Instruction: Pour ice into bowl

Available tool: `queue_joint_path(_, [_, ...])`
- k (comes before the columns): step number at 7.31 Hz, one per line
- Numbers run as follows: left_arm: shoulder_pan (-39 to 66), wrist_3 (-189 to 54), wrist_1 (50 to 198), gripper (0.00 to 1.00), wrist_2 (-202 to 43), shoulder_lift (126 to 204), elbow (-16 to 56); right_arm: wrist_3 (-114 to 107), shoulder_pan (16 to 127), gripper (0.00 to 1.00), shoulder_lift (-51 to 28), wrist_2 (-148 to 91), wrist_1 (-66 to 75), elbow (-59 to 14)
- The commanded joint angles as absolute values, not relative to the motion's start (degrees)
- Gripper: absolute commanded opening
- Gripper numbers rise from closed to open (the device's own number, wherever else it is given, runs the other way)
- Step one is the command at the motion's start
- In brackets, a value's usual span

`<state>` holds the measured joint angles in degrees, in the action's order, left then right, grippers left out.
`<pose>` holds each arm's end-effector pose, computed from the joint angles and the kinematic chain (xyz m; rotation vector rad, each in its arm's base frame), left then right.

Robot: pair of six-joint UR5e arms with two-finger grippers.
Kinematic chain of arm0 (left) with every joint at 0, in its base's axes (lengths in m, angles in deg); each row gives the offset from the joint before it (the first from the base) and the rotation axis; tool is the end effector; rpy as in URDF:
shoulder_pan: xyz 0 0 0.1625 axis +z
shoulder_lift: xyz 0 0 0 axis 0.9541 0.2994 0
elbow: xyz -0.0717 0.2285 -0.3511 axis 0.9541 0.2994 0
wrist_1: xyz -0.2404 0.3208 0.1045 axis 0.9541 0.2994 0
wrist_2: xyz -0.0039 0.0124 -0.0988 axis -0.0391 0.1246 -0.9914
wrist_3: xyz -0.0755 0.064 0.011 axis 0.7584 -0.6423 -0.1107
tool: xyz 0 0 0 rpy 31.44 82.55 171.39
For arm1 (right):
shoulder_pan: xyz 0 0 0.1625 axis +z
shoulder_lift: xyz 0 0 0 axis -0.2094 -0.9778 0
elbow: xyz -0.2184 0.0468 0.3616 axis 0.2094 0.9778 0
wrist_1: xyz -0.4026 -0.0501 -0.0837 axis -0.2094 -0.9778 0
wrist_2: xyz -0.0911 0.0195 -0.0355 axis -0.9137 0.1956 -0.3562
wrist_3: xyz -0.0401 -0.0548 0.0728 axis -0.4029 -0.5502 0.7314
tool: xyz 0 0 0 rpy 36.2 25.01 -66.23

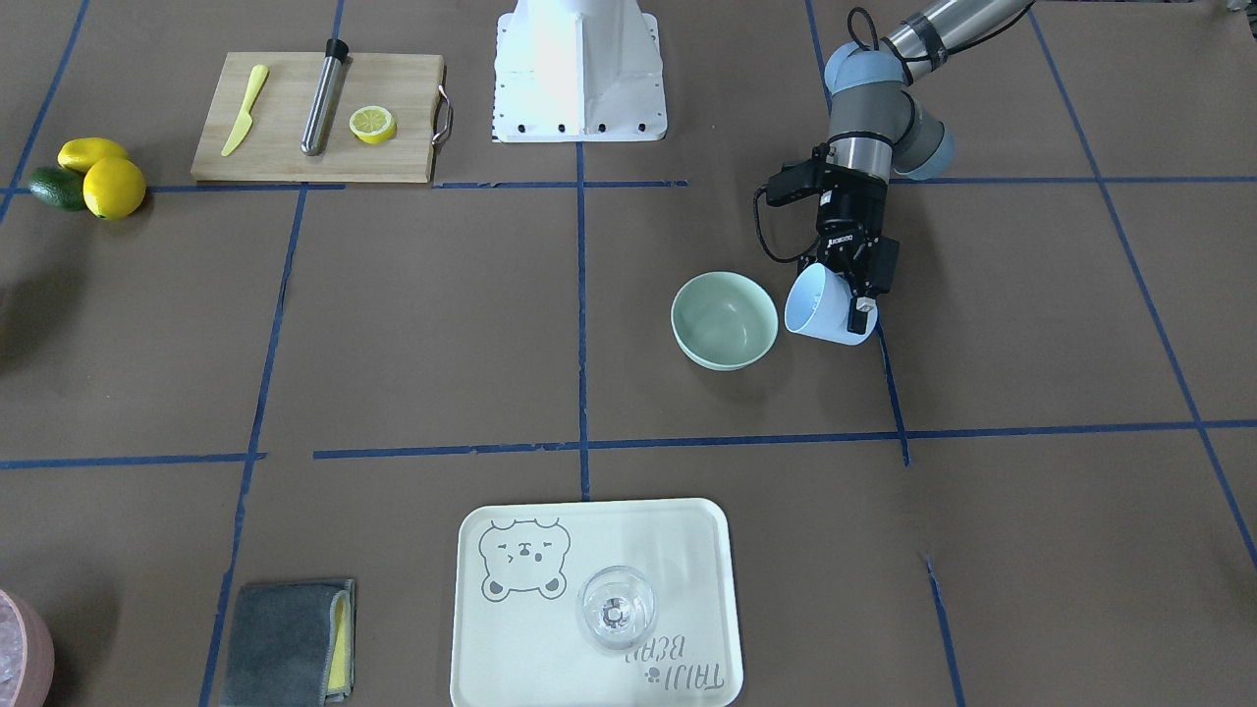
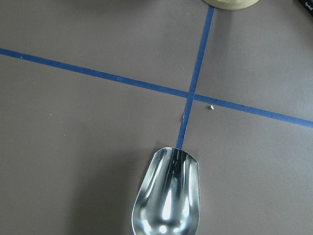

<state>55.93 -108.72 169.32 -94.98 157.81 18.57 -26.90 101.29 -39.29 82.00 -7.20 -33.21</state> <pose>0.4607 -0.3599 0.4058 1.5355 -0.1589 0.7307 0.0586 -0.4430 0.5996 0.1652 -0.7517 -0.1744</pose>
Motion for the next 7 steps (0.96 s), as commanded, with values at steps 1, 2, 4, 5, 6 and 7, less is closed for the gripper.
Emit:
queue_joint_path(1, [58.4, -119.5, 169.2, 0.0, -91.1, 159.9, 17.7, -26.9, 101.3, 1.0, -39.3, 82.0, -7.2, -33.2])
queue_joint_path(2, [58.5, -125.0, 169.3, 0.0, -91.0, 160.1, 17.8, -26.9, 101.3, 1.0, -39.3, 82.1, -7.2, -33.0])
queue_joint_path(4, [58.7, -132.4, 169.4, 0.0, -91.0, 160.3, 18.0, -26.9, 101.3, 1.0, -39.2, 82.1, -7.2, -32.9])
queue_joint_path(5, [58.7, -136.0, 169.4, 0.0, -91.0, 160.7, 18.0, -26.9, 101.3, 1.0, -39.2, 82.1, -7.2, -32.9])
queue_joint_path(6, [58.7, -139.6, 169.4, 0.0, -91.0, 161.1, 18.0, -26.9, 101.3, 1.0, -39.1, 82.1, -7.1, -32.8])
queue_joint_path(7, [58.7, -143.5, 169.4, 0.0, -91.0, 161.4, 18.0, -26.9, 101.3, 1.0, -39.1, 82.1, -7.1, -32.7])
